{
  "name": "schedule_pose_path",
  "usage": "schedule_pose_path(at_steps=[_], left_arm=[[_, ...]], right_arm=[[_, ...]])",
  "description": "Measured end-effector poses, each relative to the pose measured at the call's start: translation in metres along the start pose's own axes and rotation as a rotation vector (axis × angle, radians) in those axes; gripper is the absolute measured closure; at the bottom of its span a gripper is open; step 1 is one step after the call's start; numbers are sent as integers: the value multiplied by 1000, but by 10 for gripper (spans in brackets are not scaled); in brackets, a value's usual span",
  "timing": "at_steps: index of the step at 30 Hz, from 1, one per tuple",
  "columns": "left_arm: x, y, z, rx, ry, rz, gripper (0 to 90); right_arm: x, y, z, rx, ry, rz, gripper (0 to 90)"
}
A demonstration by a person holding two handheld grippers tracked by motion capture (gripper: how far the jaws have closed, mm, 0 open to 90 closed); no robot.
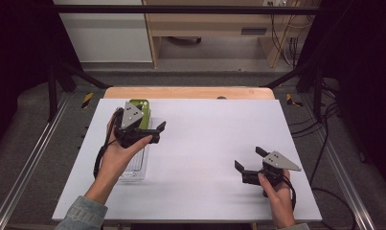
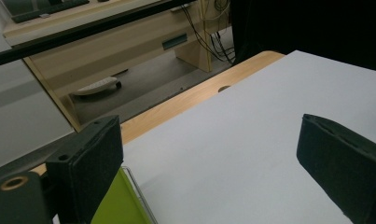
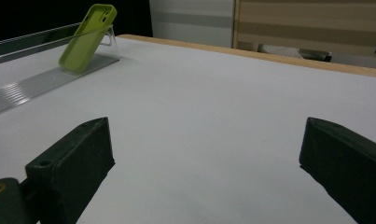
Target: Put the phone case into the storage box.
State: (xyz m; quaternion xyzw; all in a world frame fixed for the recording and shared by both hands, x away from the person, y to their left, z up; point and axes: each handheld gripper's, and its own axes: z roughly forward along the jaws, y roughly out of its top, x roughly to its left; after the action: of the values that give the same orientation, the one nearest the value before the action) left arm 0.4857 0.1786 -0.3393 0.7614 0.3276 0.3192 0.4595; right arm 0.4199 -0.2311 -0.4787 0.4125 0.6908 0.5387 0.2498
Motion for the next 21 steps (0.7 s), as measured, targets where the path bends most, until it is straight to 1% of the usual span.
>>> schedule_pose_path(at_steps=[2, 7, 16, 20, 21], left_arm=[[1, 0, -3, -14, 8, -1, 65], [5, -3, -11, -33, 12, -11, 59], [13, -10, -25, -77, 21, -41, 52], [19, -13, -32, -94, 34, -56, 49], [21, -14, -34, -103, 42, -53, 49]], right_arm=[[0, 0, 0, 0, 1, 0, 30], [0, 0, 0, -1, 5, 1, 30], [0, 0, -1, 1, 6, 0, 30], [0, 0, -1, 1, 7, 0, 30], [0, 0, -1, 0, 7, -1, 30]])
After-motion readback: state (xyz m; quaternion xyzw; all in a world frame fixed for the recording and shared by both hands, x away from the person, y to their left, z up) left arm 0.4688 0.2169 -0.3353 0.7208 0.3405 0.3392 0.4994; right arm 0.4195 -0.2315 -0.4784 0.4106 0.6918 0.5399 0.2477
